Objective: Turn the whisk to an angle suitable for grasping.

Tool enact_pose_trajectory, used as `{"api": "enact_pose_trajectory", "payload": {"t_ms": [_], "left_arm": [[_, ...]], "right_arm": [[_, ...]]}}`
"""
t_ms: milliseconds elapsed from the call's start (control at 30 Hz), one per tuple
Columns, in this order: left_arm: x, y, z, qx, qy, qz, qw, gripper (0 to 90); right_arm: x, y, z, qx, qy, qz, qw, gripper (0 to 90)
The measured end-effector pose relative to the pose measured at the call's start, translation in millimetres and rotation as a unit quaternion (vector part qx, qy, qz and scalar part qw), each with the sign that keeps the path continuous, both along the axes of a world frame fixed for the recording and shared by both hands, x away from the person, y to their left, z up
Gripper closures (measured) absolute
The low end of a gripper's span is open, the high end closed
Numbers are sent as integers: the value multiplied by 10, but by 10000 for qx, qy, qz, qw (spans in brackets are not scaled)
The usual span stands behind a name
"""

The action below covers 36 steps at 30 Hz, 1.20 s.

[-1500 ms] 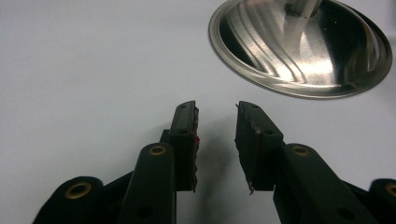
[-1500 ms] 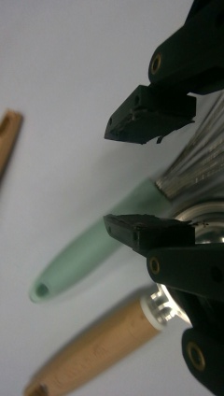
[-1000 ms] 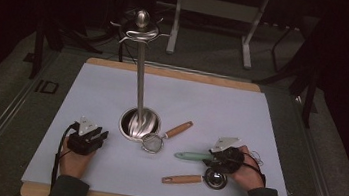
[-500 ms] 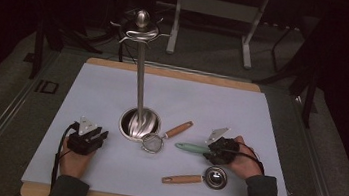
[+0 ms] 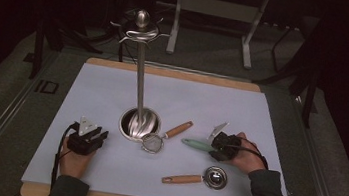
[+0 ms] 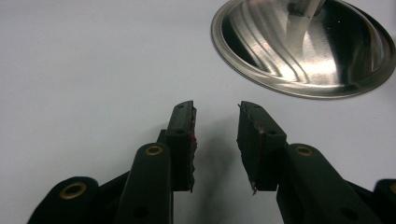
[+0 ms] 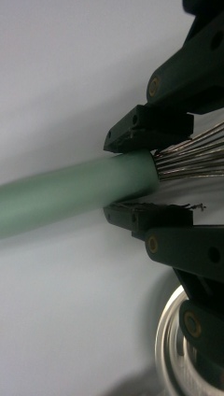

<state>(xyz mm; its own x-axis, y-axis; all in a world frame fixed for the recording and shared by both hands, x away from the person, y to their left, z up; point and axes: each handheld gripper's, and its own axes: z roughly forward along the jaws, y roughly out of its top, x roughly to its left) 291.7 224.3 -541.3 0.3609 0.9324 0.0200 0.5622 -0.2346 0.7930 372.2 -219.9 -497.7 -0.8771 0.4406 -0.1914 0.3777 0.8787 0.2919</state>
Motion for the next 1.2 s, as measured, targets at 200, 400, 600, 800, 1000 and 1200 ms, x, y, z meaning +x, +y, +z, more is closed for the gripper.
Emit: {"api": "enact_pose_trajectory", "payload": {"t_ms": [200,400,600,800,1000,1200], "left_arm": [[1,0,0,0,2,6,10000,666],[2,-1,-1,7,5,12,10000,663],[2,3,1,-1,11,6,10000,661],[3,2,-1,-5,13,14,10000,659],[4,2,-1,-10,13,17,10000,658],[4,3,-1,-6,18,20,10000,659]], "right_arm": [[95,-100,13,112,93,-300,9994,635],[225,-136,87,532,446,-248,9973,541],[345,-63,39,79,1045,-82,9945,586],[342,7,17,-275,1303,61,9911,623],[325,53,26,-505,1232,186,9909,685],[301,26,57,-357,1099,93,9933,690]]}}
